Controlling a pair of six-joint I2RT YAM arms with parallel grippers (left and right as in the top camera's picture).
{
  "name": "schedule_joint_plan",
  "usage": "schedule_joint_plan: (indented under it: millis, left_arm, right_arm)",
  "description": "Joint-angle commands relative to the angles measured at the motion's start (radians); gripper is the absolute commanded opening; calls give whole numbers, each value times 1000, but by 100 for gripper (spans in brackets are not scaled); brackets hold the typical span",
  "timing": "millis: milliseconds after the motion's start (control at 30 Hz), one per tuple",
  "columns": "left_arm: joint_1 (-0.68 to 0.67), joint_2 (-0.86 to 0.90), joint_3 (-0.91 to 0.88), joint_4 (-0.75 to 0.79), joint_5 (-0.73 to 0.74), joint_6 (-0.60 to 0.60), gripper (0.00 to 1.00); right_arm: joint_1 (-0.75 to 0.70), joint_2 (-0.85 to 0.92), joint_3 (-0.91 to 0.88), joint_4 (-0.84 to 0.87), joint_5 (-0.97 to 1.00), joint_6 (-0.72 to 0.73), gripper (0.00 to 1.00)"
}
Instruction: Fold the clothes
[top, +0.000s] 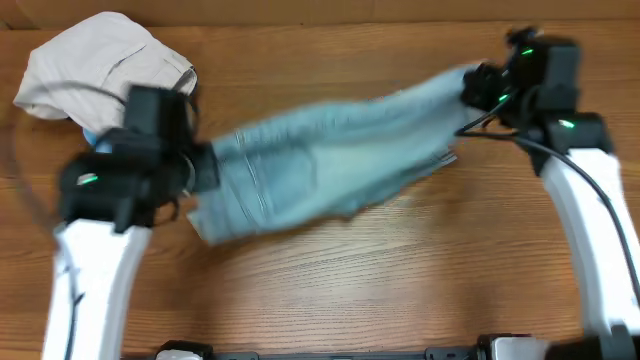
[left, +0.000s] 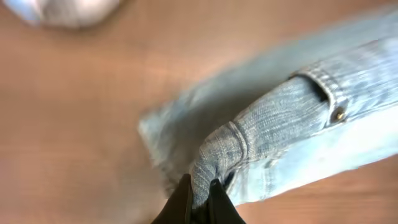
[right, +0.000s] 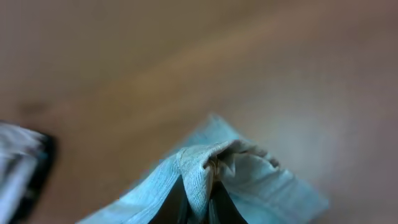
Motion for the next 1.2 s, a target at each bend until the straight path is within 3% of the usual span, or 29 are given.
schedule_joint_plan:
  millis: [0, 233, 433, 600, 767, 867, 1000, 1167]
  left_arm:
    - [2, -23, 288, -52, -86, 101, 4]
    - [2, -32, 659, -244, -247, 101, 4]
    - [2, -58, 698, -268, -285, 109, 4]
    - [2, 13, 698, -220, -209, 192, 4]
    - [1, 197, 698, -87, -27, 314, 4]
    - [0, 315, 699, 94, 92, 408, 4]
    - [0, 412, 749, 344, 135, 414, 4]
    - [12, 417, 888, 459, 133, 393, 4]
  right_arm:
    - [-2, -175, 122, -5, -10, -44, 4]
    - [-2, -415, 208, -212, -18, -21, 4]
    - [-2, -525, 208, -322, -17, -21, 4]
    - [-2, -463, 208, -343, -16, -21, 4]
    - [-2, -283, 208, -288, -9, -22, 4]
    - [-4, -149, 209, -128, 13, -34, 4]
    - [-37, -51, 251, 85, -1, -33, 4]
    - [-122, -56, 371, 87, -2, -33, 4]
